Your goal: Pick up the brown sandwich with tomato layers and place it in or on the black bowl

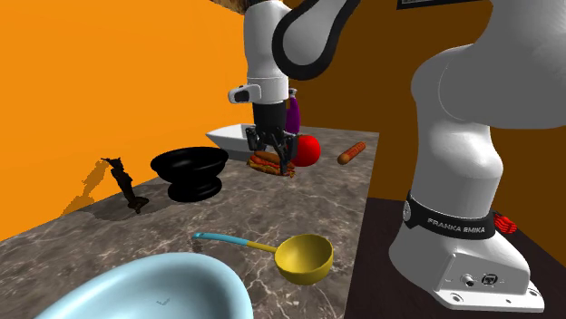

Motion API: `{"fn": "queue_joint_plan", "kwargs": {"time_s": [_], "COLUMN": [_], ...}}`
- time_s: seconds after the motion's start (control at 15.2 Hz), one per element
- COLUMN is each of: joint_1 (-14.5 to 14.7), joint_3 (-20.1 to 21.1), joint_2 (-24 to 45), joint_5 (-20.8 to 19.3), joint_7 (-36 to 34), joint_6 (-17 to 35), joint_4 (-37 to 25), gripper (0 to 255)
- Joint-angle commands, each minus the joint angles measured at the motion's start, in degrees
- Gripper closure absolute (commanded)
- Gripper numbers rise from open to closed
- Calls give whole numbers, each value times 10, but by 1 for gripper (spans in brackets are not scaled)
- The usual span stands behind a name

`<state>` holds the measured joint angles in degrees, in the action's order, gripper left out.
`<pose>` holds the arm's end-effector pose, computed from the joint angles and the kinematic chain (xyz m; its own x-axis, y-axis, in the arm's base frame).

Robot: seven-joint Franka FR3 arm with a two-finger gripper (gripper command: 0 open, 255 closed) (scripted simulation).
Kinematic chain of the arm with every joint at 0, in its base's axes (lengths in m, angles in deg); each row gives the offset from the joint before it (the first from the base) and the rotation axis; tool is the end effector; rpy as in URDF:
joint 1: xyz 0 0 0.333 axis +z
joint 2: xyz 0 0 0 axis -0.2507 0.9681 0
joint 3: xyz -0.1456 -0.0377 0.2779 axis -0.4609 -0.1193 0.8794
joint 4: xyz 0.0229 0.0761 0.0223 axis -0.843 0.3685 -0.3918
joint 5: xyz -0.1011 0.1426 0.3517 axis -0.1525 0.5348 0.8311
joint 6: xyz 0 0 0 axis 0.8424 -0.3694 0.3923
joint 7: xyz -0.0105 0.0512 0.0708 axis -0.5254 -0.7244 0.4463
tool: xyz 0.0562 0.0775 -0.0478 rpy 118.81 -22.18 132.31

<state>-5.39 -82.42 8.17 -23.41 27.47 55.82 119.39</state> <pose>0.3462 -0.0935 0.2898 0.3607 0.9286 -0.0872 0.9326 -0.3602 0.0219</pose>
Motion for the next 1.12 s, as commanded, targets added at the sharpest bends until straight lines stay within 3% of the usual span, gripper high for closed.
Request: {"fn": "queue_joint_plan", "kwargs": {"time_s": [0.0,1.06], "joint_1": [-1,-2], "joint_3": [4,38], "joint_2": [-16,-128], "joint_5": [2,23], "joint_7": [1,13], "joint_6": [-22,-190], "joint_4": [-6,-64], "gripper": [255,255]}}
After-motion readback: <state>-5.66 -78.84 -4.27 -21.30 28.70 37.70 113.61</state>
